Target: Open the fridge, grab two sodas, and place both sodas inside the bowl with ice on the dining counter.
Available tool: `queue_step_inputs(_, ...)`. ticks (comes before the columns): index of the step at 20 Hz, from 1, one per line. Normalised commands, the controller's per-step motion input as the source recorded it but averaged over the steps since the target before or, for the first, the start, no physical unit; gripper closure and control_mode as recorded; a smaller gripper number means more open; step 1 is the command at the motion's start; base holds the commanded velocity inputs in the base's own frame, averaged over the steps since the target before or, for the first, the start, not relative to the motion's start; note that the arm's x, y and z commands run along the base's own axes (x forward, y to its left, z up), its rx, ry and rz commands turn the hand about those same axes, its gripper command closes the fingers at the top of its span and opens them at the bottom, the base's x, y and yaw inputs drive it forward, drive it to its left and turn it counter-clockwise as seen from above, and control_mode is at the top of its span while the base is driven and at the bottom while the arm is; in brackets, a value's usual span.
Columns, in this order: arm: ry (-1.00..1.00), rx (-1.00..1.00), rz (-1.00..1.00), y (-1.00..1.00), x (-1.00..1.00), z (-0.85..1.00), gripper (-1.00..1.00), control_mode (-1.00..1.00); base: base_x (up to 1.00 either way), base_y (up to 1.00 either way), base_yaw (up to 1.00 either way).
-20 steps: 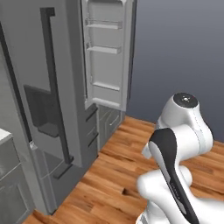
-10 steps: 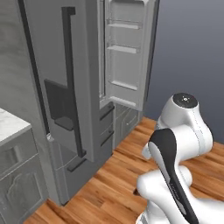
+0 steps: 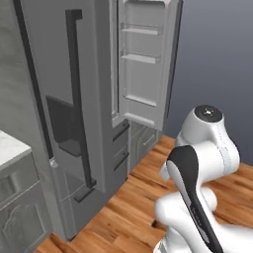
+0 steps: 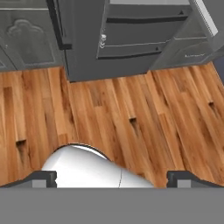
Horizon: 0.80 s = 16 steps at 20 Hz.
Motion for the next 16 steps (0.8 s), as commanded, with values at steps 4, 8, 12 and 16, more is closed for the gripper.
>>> queue_step_inputs(4, 0.00, 0.00, 0.00, 0.00, 0.00, 0.00, -1.00, 1.00, 0.30, -0.42, 0.02)
queue_step_inputs(8, 0.00, 0.00, 0.00, 0.00, 0.00, 0.00, -1.00, 1.00, 0.10, -0.59, 0.10)
queue_step_inputs(12, 0.00, 0.00, 0.00, 0.00, 0.00, 0.00, -1.00, 1.00, 0.59, -0.24, 0.27)
queue_step_inputs(16, 0.00, 0.00, 0.00, 0.00, 0.00, 0.00, -1.00, 1.00, 0.53, -0.35, 0.33)
